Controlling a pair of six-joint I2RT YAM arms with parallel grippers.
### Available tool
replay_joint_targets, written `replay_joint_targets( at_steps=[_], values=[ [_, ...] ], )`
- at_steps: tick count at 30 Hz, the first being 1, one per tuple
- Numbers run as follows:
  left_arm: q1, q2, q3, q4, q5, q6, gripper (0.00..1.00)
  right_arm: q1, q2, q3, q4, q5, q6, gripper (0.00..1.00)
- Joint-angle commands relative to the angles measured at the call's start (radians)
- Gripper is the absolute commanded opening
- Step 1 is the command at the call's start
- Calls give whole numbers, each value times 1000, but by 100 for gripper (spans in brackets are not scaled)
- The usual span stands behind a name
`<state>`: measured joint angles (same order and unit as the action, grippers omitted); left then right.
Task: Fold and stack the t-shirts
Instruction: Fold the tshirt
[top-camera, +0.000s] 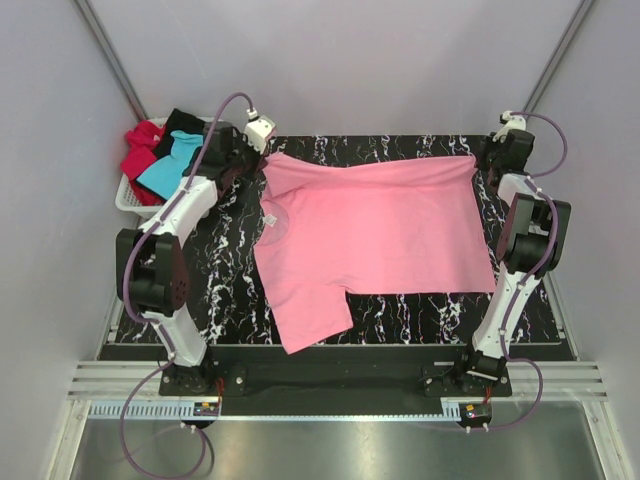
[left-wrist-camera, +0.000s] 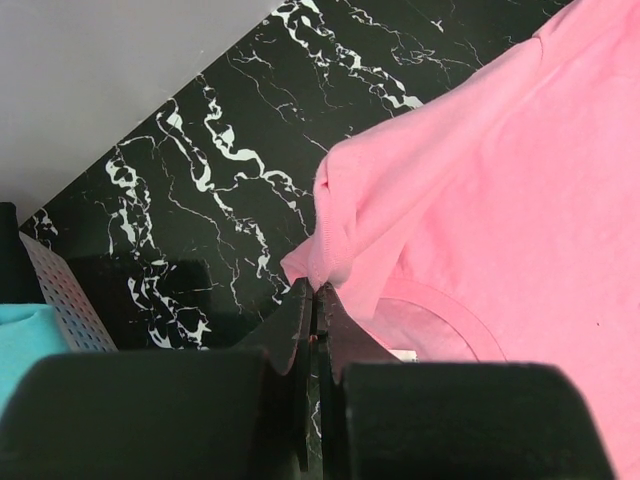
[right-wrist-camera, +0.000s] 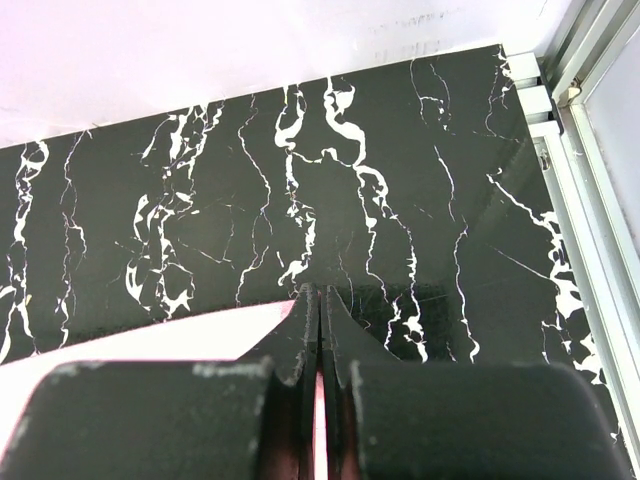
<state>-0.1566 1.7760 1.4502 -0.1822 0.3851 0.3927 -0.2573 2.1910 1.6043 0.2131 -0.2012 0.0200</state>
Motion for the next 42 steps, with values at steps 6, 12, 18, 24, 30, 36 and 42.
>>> replay_joint_targets(
  at_steps=[6,12,18,24,30,36,42],
  values=[
    [2,-76,-57,47,-3,6,0,-23,-65,-36,57,8,15,0],
    [2,-121,-114,47,-3,18,0,-33,-108,-104,75,11,9,0],
    [2,-124,-143,43,5,31,0,-34,-123,-144,88,16,0,0],
    [2,-110,-131,33,12,32,0,-39,-116,-130,83,8,4,0],
    [2,-104,-111,27,12,40,0,-39,-102,-107,66,3,3,0],
    [2,-110,-109,27,29,26,0,-39,-102,-101,62,0,14,0],
    [2,-139,-166,27,24,32,0,-39,-122,-133,71,14,8,0]
  ],
)
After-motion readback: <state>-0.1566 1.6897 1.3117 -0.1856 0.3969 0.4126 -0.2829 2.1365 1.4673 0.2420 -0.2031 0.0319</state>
